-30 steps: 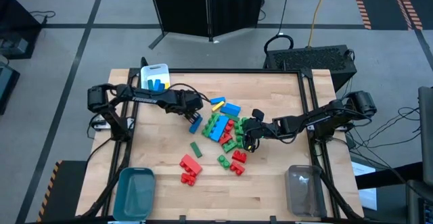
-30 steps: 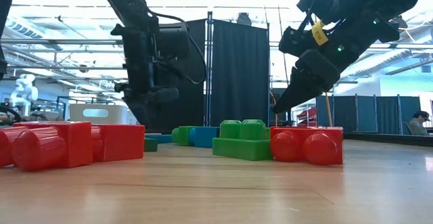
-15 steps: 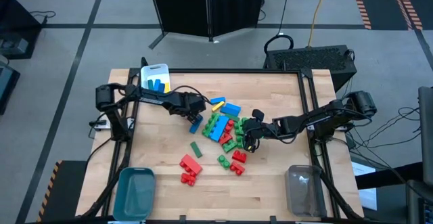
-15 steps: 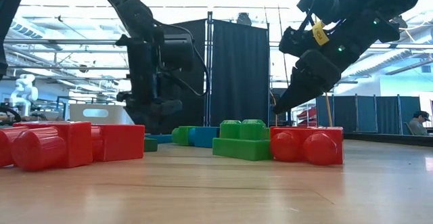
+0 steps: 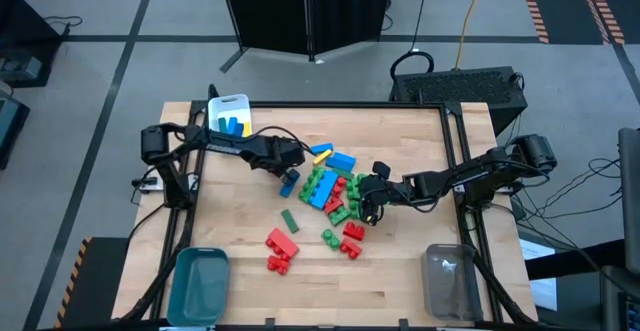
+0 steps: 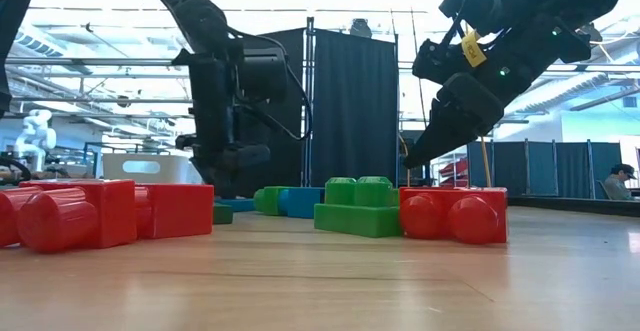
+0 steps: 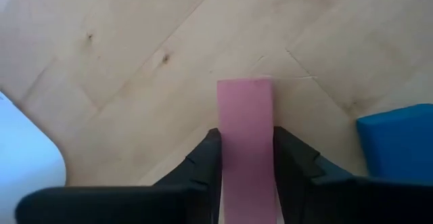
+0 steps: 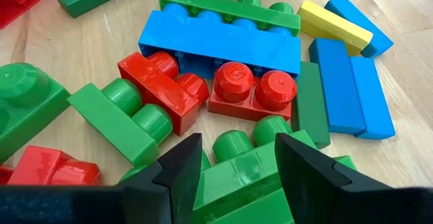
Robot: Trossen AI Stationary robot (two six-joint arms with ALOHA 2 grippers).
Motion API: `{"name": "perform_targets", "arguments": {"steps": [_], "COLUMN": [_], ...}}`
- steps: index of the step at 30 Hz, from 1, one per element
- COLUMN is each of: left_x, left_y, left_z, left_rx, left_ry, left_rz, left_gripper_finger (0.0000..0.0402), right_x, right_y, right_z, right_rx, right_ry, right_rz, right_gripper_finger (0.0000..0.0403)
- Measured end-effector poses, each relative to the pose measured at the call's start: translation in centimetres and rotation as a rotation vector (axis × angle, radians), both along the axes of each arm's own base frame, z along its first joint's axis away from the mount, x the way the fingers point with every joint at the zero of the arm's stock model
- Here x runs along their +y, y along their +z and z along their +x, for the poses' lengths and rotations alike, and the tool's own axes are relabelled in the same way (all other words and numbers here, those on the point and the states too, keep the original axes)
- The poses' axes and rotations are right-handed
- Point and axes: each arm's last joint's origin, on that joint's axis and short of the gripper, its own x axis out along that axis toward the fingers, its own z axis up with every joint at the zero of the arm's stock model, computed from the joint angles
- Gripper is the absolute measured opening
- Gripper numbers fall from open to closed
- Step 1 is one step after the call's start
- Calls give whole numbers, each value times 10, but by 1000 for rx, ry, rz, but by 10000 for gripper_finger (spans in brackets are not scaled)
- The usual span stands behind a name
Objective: Sort blocks by size
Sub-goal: Put the pink block into the white bin
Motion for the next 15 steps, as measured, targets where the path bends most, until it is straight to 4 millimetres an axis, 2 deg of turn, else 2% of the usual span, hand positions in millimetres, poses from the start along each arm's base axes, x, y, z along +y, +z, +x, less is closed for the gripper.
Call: {"name": "perform_targets", "arguments": {"steps": [8,15], "left_x": [4,25], "left_y": [24,51], "left_z": [10,8], "left_rx": [80,193], "left_ry": [-69,-64], "left_rz": [3,92], "left_gripper_finger": [82,82], "right_x": [0,0], "right_y": [0,0], "right_z": [0,0], "right_rx": [-1,-1], "right_ry": [-1,-1], "right_rz": [1,1], "right_gripper_finger": [176,176]}}
